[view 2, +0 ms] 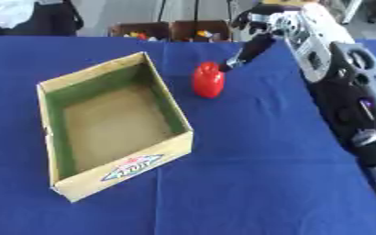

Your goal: Pick up objects on the table and place them in the box.

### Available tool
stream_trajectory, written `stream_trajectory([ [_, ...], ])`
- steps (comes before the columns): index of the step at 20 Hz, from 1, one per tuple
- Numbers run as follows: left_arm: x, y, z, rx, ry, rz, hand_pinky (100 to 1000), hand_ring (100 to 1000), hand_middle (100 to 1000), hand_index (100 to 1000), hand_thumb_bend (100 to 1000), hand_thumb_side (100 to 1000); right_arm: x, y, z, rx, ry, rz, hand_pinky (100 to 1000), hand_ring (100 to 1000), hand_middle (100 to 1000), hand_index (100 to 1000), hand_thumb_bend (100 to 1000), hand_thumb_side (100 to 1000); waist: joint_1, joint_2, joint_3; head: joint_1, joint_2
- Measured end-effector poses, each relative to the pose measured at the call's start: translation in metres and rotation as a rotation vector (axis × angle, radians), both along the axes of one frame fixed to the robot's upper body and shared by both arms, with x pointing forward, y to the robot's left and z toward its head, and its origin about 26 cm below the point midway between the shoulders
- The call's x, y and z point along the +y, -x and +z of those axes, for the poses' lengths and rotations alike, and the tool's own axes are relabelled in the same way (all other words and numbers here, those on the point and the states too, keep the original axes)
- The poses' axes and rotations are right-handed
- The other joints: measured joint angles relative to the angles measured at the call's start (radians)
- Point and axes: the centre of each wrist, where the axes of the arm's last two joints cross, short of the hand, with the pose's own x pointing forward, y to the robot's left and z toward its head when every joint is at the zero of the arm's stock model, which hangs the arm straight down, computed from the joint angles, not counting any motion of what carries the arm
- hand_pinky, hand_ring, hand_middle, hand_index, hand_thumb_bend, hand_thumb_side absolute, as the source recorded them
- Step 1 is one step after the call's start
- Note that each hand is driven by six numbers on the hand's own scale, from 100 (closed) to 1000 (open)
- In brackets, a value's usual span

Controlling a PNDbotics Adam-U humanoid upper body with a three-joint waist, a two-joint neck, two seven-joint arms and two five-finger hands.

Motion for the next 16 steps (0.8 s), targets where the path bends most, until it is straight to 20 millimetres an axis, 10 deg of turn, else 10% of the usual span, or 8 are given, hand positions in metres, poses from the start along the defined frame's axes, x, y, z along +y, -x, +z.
stream_trajectory([
  [16, -0.003, 0.0, 0.002, -0.004, 0.012, -0.014, 695, 873, 870, 945, 100, 1000, 0.02, -0.013, -0.024, 0.092, -0.138, -0.012, 815, 822, 853, 977, 604, 183, 0.0, 0.003, 0.019, -0.021, -0.009],
])
